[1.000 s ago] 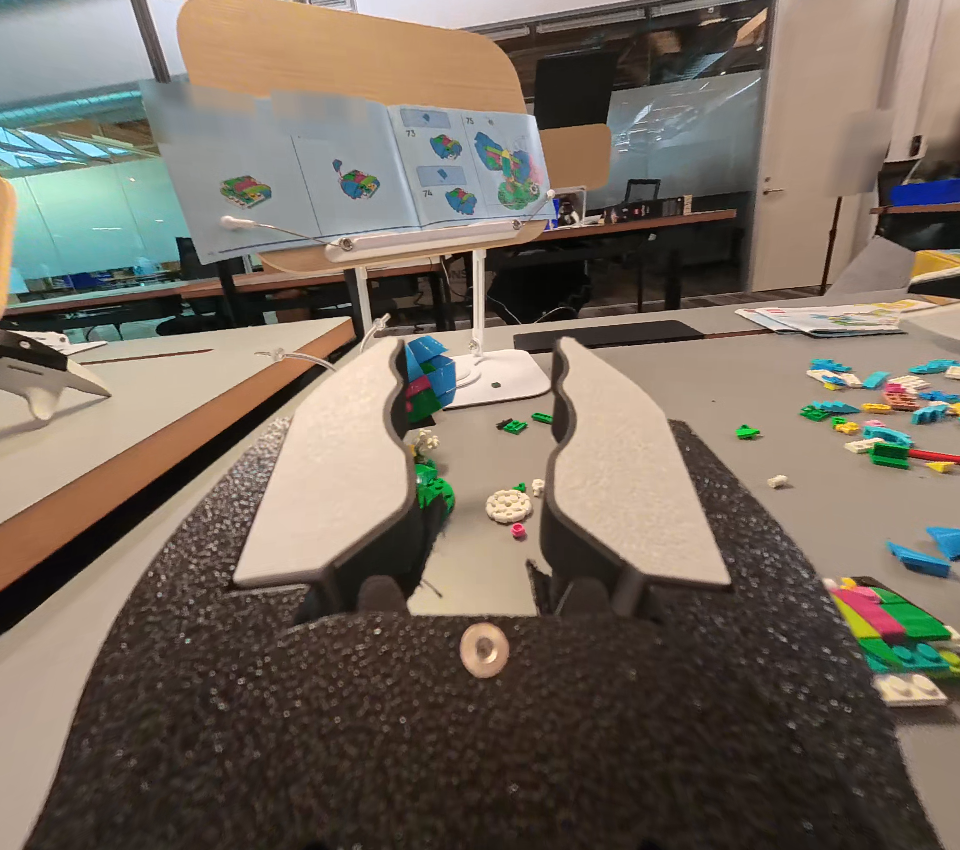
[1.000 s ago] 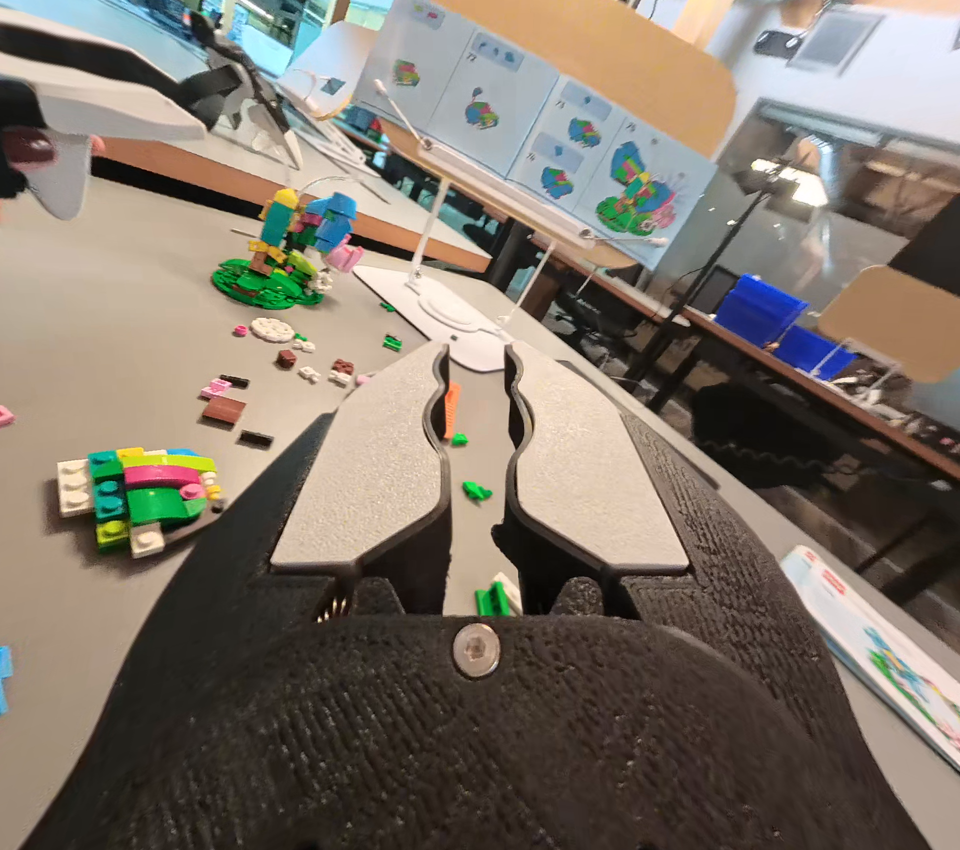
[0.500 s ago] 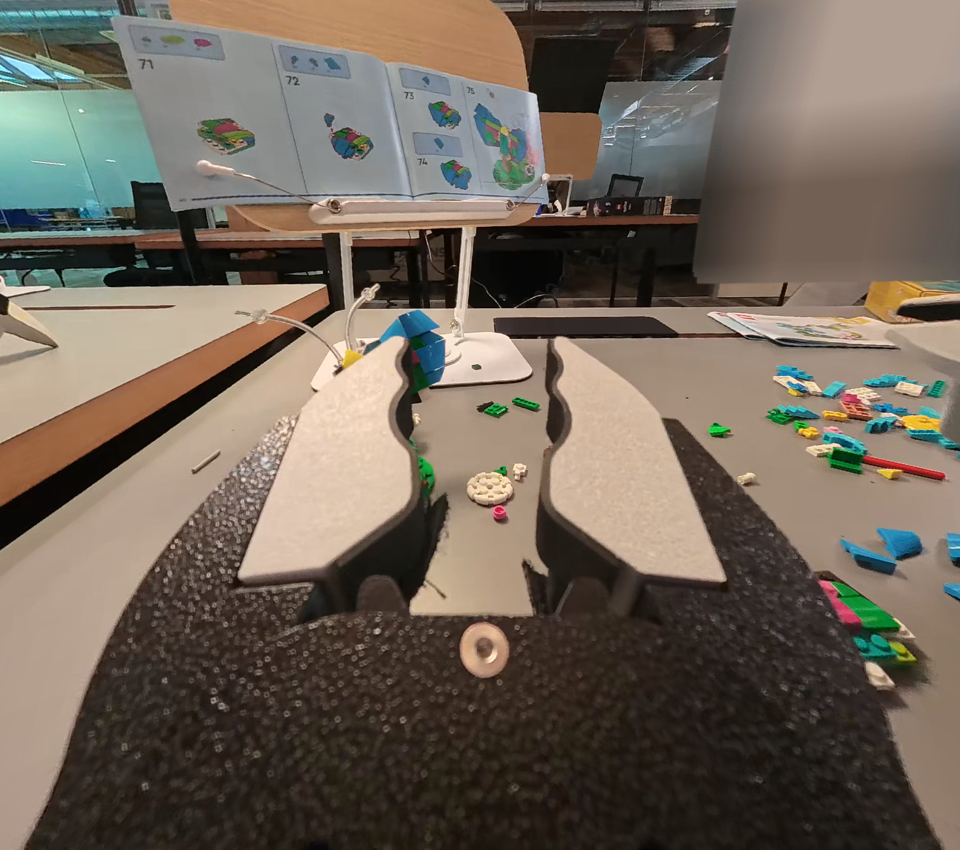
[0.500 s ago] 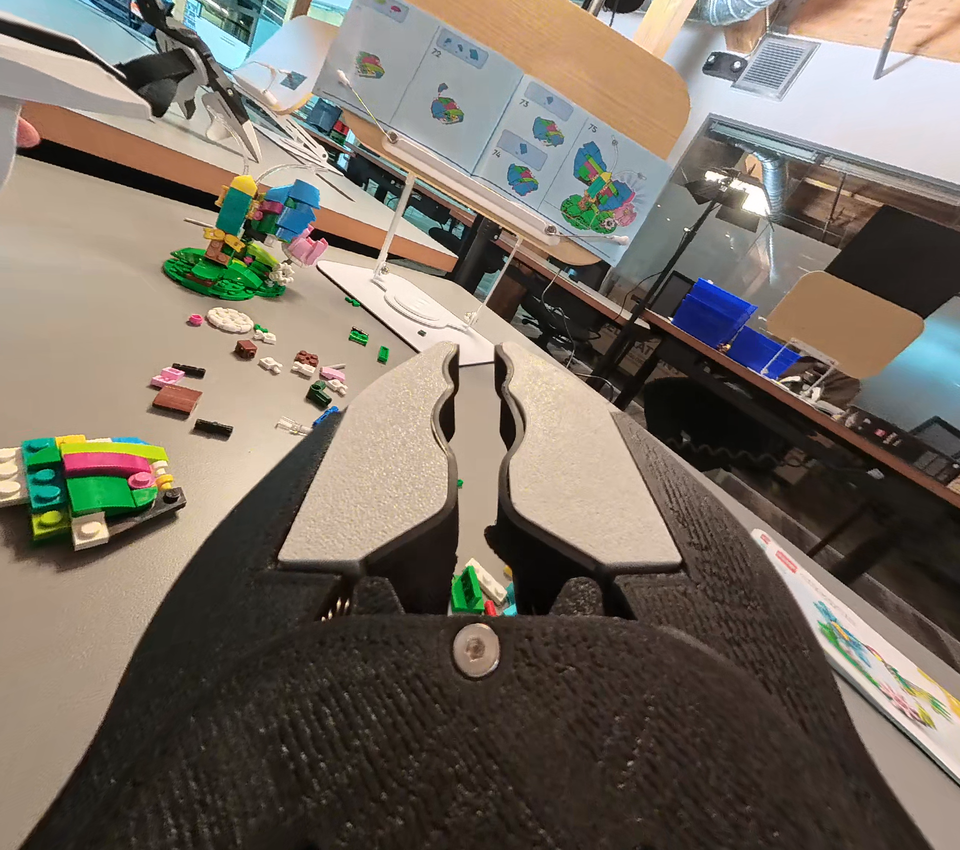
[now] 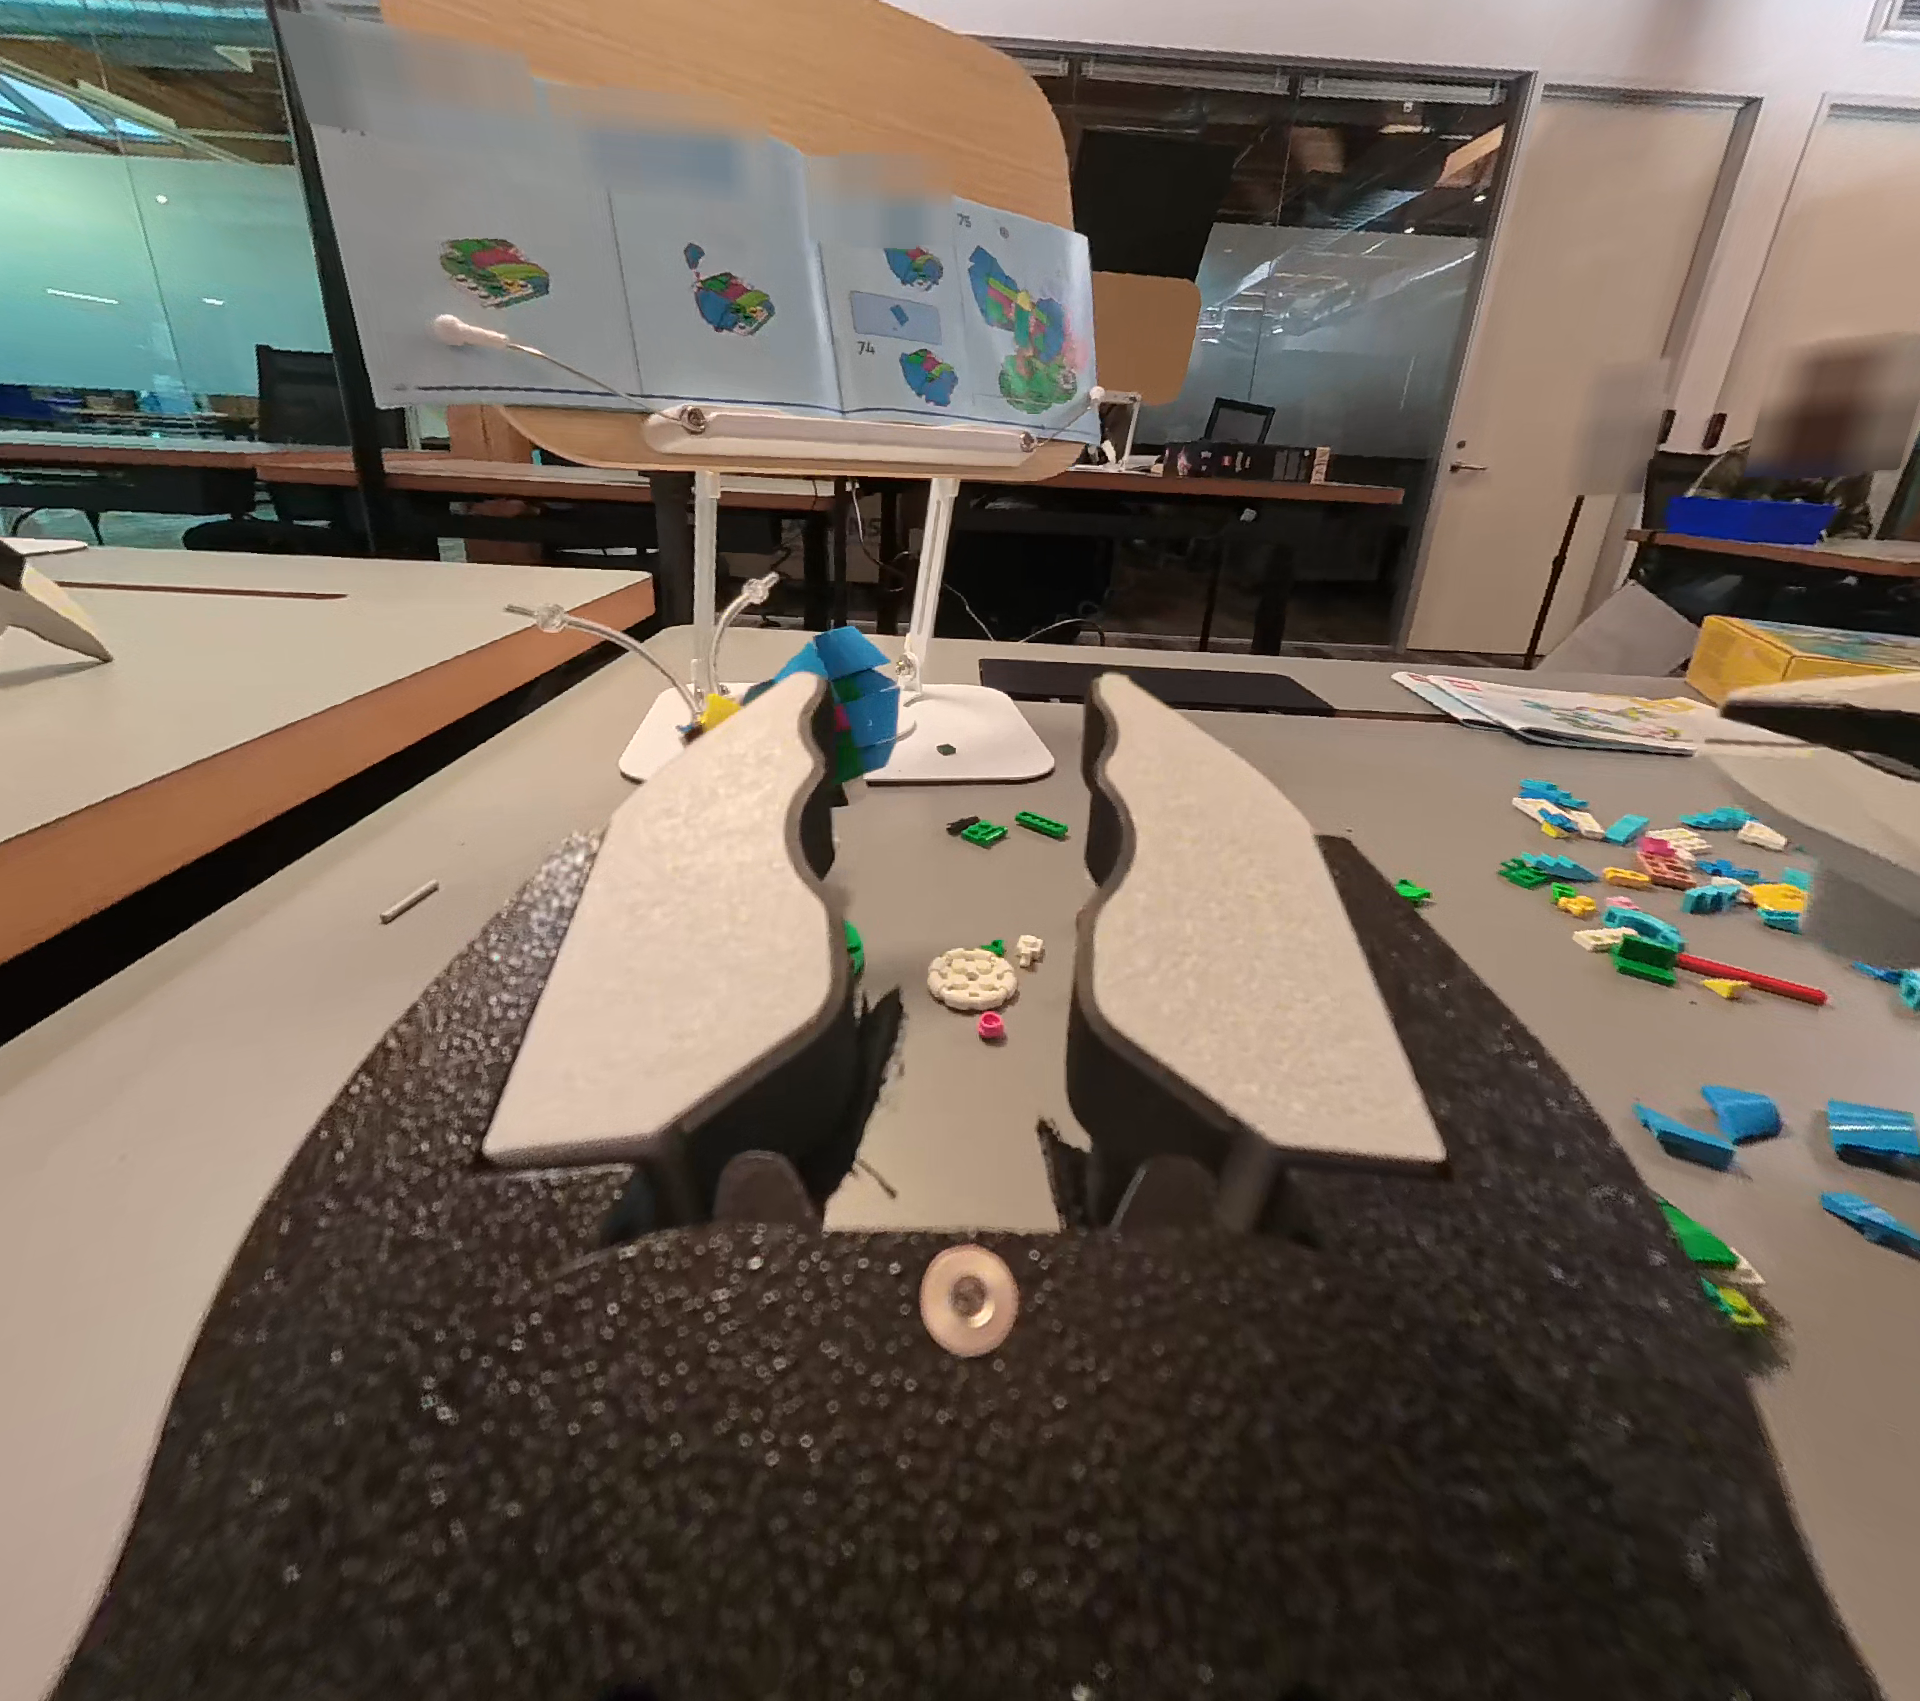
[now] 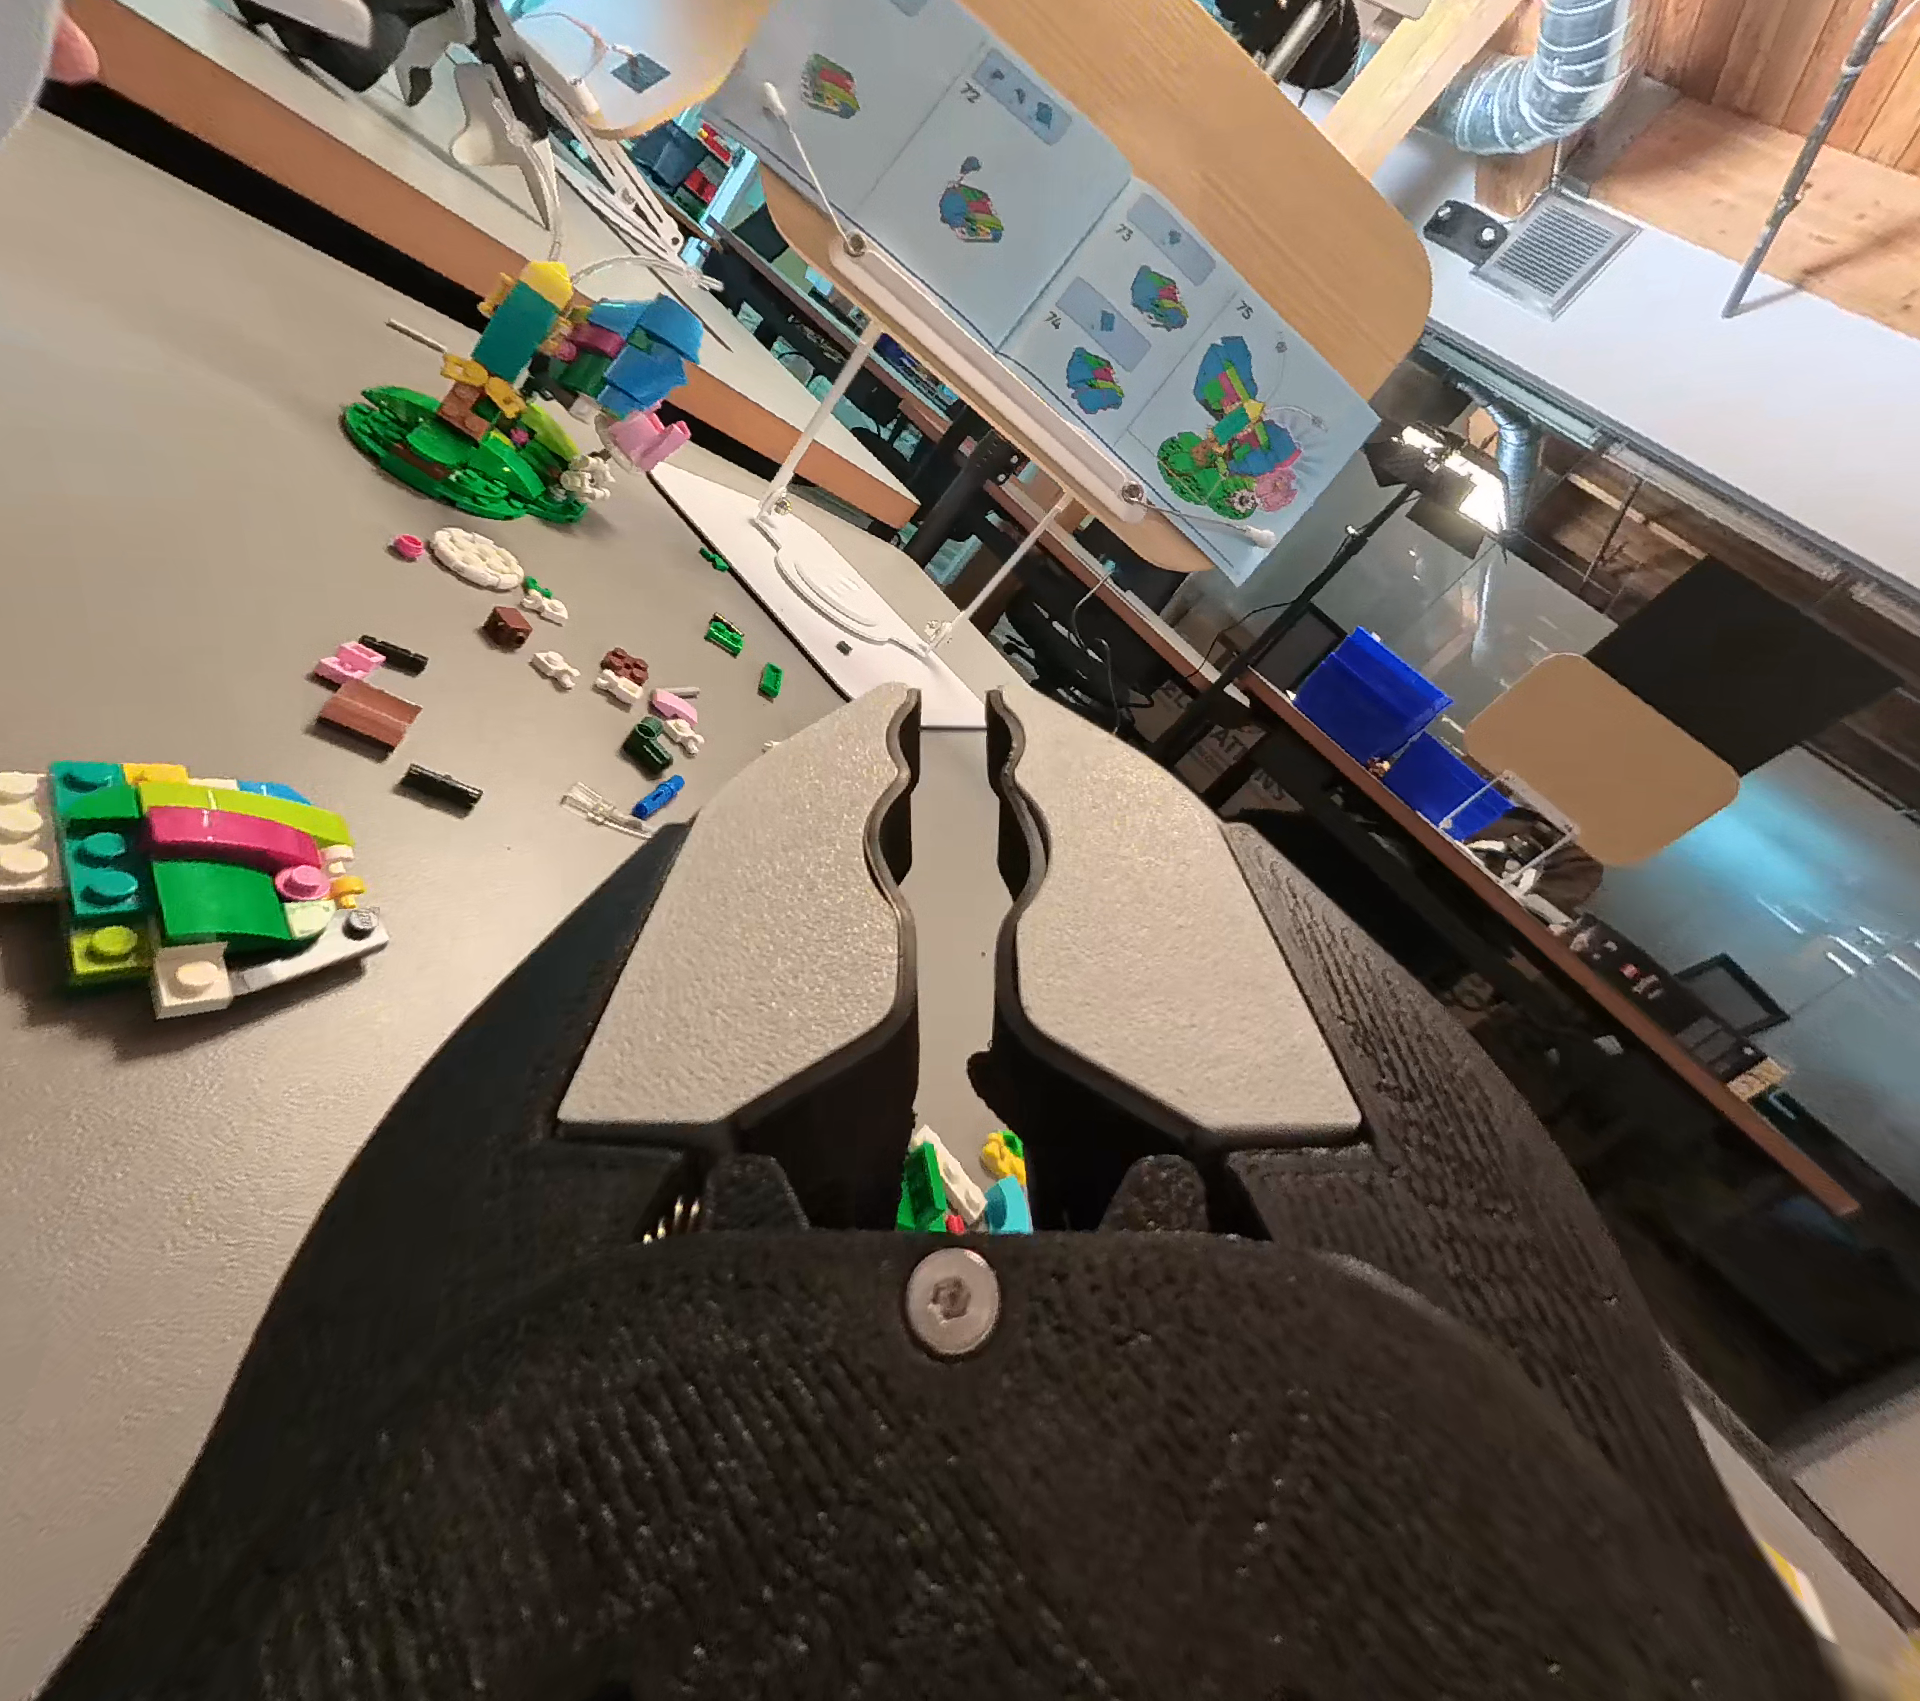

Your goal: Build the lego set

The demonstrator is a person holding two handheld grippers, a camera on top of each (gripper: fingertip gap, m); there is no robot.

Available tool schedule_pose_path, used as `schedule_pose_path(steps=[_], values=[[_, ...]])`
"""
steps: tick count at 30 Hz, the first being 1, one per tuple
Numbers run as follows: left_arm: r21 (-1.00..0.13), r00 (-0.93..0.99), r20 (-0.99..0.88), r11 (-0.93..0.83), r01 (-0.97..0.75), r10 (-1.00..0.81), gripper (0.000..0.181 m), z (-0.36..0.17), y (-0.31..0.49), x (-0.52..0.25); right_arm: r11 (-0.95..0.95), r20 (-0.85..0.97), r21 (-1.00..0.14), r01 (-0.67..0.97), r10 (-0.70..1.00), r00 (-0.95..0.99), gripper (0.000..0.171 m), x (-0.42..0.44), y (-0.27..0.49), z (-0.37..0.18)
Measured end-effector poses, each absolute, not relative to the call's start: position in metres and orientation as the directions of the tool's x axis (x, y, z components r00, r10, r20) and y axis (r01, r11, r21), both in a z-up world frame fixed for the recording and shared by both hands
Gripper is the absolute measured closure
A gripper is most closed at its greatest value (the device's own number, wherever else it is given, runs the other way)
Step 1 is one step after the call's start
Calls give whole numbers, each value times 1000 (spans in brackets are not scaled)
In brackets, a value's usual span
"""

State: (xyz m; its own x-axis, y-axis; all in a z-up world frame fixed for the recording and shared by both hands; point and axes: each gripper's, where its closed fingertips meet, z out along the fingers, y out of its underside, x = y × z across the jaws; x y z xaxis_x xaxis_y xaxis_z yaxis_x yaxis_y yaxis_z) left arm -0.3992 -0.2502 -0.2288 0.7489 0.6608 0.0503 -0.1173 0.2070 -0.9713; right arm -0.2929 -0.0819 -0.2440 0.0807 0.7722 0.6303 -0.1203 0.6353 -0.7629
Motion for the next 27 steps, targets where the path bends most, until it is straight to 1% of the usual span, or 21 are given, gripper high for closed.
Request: schedule_pose_path(steps=[9, 13, 15, 19, 22, 27], values=[[-973, 725, 50, 198, -120, 687, 141, -230, -251, -403, 670, 667, -731, -125, 741, 70, 161, -292, -89, -245], [-966, 706, 75, 227, -123, 705, 143, -227, -259, -407, 758, 755, -649, -66, 653, 61, 160, -298, -89, -231], [-970, 695, 79, 215, -112, 715, 143, -229, -259, -411, 775, 777, -625, -96, 629, 16, 160, -310, -103, -209], [-964, 682, 74, 227, -137, 727, 145, -226, -264, -409, 794, 814, -580, -183, 554, -177, 160, -371, -149, -172], [-964, 682, 77, 229, -136, 728, 146, -226, -265, -410, 810, 840, -539, -230, 497, -220, 160, -442, -175, -153], [-967, 699, 70, 222, -129, 711, 147, -227, -262, -409, 792, 791, -593, -145, 540, -287, 155, -564, -196, -149]])
